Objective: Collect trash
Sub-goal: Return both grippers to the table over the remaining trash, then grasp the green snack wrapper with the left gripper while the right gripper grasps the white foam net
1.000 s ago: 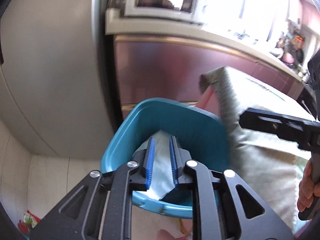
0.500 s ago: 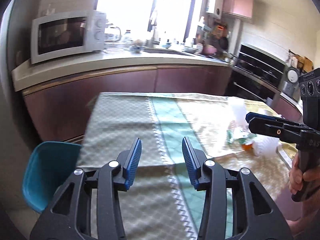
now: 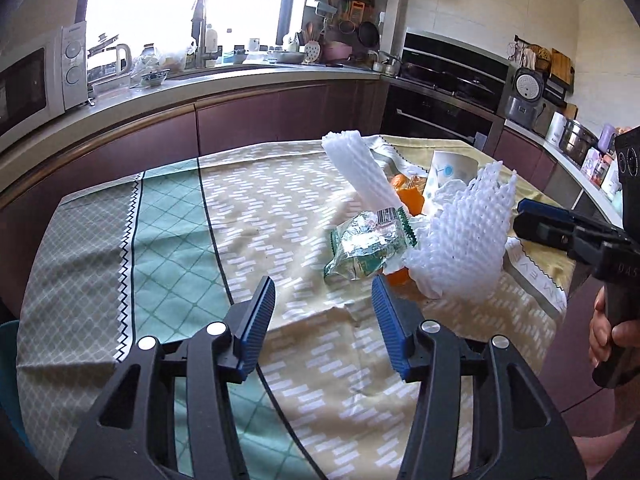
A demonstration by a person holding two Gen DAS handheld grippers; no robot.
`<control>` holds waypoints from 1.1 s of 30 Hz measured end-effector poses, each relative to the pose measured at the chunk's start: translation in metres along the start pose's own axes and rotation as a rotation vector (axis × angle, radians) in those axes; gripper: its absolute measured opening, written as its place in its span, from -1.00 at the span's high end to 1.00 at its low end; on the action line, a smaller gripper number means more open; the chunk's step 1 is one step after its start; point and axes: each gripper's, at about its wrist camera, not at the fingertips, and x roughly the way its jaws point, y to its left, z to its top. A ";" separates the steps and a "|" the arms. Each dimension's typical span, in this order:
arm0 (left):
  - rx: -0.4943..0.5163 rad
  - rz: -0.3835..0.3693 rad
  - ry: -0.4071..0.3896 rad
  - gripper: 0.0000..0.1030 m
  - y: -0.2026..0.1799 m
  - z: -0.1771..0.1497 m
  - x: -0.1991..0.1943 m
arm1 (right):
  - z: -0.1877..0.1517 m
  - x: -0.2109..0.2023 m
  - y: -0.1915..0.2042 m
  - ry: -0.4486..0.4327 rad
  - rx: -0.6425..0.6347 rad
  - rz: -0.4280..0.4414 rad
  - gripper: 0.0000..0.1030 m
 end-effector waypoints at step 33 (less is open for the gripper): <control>0.133 0.011 0.077 0.61 -0.023 0.029 0.065 | -0.008 -0.043 -0.050 -0.095 0.204 0.195 0.77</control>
